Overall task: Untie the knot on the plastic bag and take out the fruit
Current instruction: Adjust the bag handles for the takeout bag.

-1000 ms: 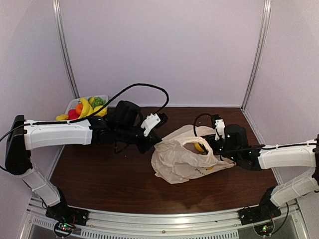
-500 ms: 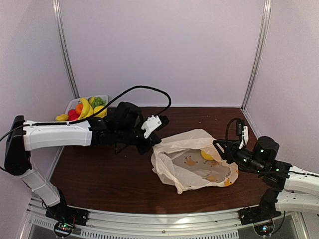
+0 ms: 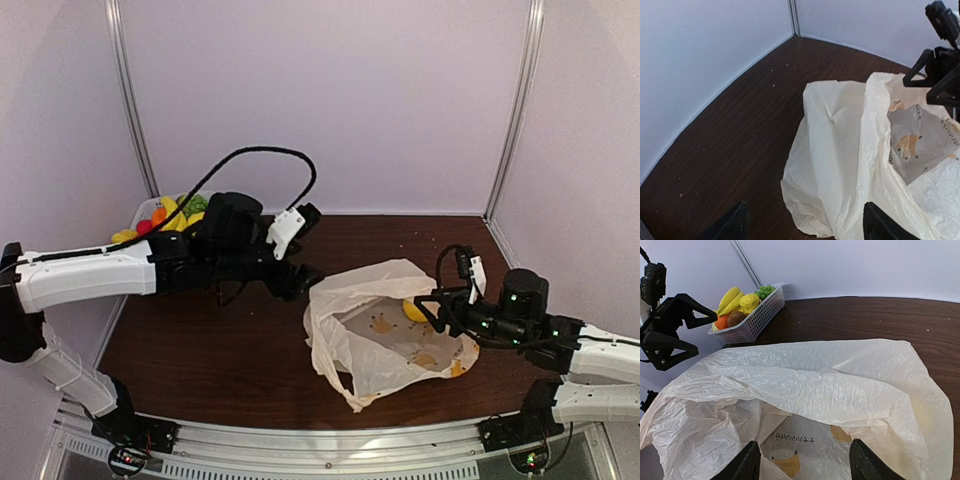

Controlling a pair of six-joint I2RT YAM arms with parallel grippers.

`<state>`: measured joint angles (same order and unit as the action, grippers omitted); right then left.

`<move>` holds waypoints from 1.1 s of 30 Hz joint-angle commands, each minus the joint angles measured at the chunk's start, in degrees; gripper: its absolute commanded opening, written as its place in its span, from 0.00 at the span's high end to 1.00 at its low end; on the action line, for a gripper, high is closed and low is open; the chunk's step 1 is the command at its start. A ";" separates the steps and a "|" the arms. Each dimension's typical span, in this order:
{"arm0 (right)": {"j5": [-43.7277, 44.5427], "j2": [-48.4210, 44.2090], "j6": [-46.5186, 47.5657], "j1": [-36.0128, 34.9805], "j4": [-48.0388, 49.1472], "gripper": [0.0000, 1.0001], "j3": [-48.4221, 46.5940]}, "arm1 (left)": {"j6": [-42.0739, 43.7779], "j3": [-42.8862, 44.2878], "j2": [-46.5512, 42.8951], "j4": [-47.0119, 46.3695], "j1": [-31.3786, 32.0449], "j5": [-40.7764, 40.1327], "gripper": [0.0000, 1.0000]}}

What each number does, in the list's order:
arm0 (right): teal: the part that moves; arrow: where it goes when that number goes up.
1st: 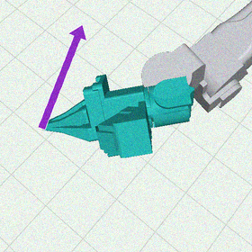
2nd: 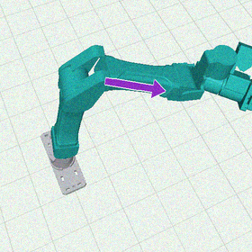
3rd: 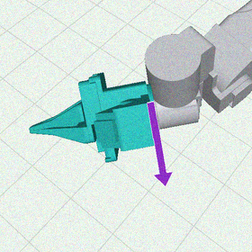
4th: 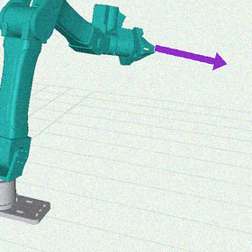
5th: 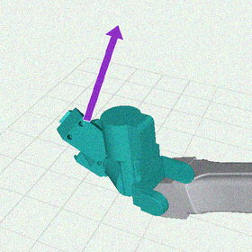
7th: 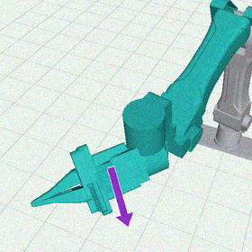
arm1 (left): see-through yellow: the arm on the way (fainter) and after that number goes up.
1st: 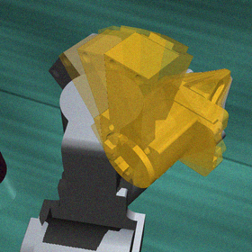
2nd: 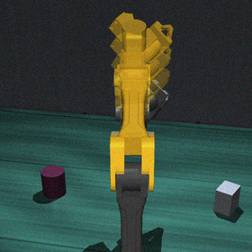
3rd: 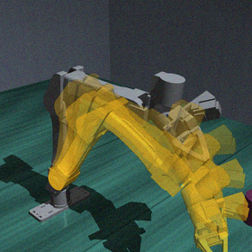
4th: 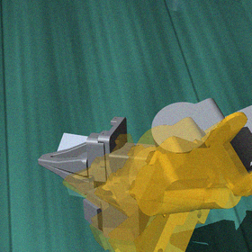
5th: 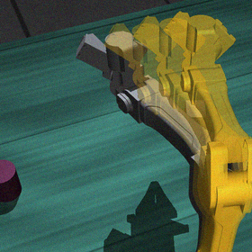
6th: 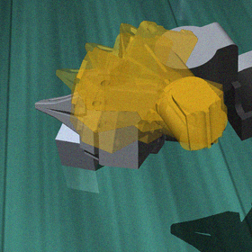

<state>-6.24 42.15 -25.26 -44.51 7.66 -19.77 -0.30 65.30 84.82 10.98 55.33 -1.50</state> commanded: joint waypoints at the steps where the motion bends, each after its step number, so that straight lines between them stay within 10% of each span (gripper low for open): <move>1: 1.05 0.07 6.19 -0.93 -9.86 0.32 -6.68 | -16.88 -0.49 -6.89 -5.10 -0.05 1.49 0.18; 8: 13.63 2.68 11.22 -1.10 -22.59 0.01 -14.38 | -33.33 -6.49 -10.05 -7.19 1.75 7.26 0.12; 23: 15.07 19.93 10.49 3.37 -19.94 0.00 -16.80 | -49.91 -18.06 -10.37 -21.34 10.17 10.09 0.08; 33: 11.38 31.62 11.70 11.50 -13.25 0.03 -18.47 | -50.17 -17.01 -3.96 -25.42 11.91 11.19 0.53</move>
<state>7.33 69.58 -14.39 -36.01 -9.52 -36.49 -50.17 47.79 79.68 -8.67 66.87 9.10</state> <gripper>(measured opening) 0.995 0.559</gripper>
